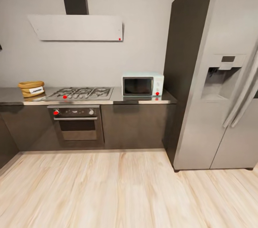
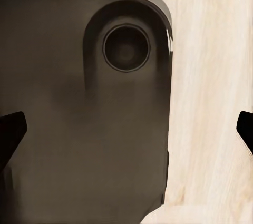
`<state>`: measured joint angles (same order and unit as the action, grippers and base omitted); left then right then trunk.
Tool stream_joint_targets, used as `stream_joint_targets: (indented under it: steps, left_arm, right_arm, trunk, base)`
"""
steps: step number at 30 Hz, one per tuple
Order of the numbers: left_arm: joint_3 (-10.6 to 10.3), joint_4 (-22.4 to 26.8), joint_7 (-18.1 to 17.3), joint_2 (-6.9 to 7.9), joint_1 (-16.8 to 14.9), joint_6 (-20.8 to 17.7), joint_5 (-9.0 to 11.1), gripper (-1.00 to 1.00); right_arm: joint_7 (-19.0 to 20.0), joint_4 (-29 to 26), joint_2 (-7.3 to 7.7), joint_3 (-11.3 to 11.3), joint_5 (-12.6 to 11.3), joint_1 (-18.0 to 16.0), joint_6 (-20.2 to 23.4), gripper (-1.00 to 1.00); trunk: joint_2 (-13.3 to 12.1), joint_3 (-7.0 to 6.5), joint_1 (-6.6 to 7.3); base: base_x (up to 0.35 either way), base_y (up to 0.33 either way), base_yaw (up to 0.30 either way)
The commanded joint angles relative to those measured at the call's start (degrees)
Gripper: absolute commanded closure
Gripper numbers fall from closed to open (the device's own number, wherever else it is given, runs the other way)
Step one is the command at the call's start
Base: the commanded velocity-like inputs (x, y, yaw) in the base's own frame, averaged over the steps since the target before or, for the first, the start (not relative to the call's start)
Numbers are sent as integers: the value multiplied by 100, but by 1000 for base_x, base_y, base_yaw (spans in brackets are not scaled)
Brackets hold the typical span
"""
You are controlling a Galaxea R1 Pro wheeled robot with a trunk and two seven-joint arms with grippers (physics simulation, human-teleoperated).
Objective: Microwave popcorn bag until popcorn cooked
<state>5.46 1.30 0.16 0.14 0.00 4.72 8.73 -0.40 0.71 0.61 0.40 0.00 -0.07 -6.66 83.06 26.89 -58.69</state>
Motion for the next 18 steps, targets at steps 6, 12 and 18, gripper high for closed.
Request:
stream_joint_targets:
  steps: [6, 12, 18]
  left_arm:
    - [42, 2, 1, 0, 0, 11, 6, -100]
    - [42, 2, 1, 4, 0, 11, 6, -100]
    - [42, 2, 1, 4, 0, 13, 6, -100]
  right_arm:
    - [-4, 6, 0, 4, 0, -2, -28, -100]
    - [-4, 3, 0, 4, 0, -2, -28, -100]
    - [-4, 6, 0, 4, 0, -2, -28, -100]
  trunk:
    - [2, 4, -4]
    - [2, 4, -4]
    - [2, 4, -4]
  base:
    - [326, -32, 0]
    - [325, -80, 0]
    - [325, -82, 0]
